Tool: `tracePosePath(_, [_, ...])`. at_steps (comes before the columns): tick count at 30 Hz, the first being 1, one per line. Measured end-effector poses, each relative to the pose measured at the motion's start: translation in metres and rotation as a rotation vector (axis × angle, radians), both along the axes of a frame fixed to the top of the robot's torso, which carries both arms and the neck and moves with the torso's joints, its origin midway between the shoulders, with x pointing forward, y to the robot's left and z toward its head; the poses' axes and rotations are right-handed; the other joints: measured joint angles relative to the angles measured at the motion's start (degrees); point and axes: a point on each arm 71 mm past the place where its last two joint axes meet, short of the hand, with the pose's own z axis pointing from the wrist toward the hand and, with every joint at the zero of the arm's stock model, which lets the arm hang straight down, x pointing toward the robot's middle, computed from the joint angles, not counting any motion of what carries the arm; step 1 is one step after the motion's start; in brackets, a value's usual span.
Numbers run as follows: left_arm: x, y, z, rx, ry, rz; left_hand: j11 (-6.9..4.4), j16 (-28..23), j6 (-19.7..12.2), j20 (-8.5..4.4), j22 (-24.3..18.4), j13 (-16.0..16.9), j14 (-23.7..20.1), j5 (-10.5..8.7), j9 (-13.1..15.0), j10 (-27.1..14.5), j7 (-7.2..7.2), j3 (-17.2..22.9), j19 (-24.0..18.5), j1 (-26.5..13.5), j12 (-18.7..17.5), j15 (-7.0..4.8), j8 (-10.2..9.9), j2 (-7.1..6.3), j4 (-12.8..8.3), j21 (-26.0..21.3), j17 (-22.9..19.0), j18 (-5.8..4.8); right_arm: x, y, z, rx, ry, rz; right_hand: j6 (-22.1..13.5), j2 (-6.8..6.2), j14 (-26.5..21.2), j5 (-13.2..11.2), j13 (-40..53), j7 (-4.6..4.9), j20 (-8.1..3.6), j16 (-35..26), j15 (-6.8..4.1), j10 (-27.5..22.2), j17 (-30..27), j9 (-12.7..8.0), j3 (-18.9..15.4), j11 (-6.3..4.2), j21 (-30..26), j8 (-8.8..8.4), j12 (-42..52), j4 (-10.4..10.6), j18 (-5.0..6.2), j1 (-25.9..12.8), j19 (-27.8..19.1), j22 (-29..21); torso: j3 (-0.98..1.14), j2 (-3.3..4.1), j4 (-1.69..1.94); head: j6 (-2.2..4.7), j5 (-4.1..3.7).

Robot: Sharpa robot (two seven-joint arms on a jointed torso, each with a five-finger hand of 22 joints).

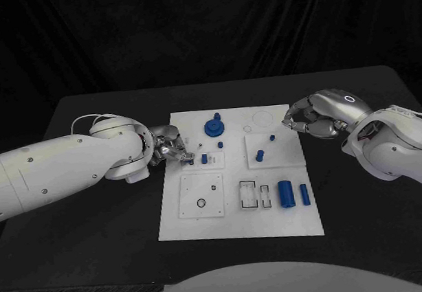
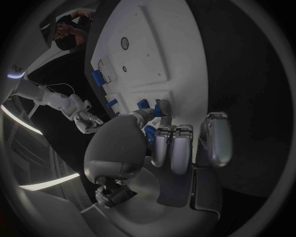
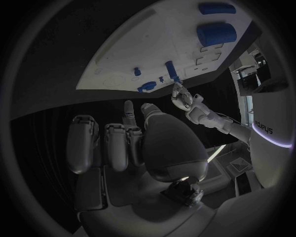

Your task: Assemble the parts on the task board

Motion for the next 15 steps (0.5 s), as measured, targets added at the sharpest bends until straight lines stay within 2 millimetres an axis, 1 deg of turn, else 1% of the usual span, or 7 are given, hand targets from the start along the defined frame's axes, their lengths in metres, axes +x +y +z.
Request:
tracePosePath(5, [0.0,0.0005,0.0002,0.002,0.003,-0.002,0.0,0.0,0.01,0.0,0.0,0.0,0.0,-0.23,0.0,0.0,0.01,0.05,0.0,0.0,0.0,0.0,0.0,0.0,-0.43,0.0,0.0,0.0,0.0,0.0001,-0.0002,0.0,0.0,0.0,0.0,0.0,0.0,0.0,0.0,0.0,0.0,0.0,0.0,0.0,0.0,0.0,0.0,0.0,0.0,0.0,0.0,0.0,0.0,0.0,0.0,0.0,-0.02,0.02,-0.04,0.0,0.01])
tracePosePath(15, [-0.0011,0.0001,0.0002,0.005,0.01,-0.009,0.0,0.0,0.1,0.0,0.0,0.0,0.0,-0.49,-0.03,0.0,0.1,0.06,0.0,0.0,0.0,0.0,0.01,0.0,-0.43,0.0,0.0,0.0,-0.0001,-0.0001,-0.0007,0.0,0.001,0.0,0.0,0.0,0.0,0.0,0.0,0.0,0.0,0.0,0.0,0.0,0.0,0.0,0.0,0.0,0.0,0.0,0.0,0.0,0.0,0.0,0.0,-0.01,-0.02,0.02,-0.05,0.0,-0.07])
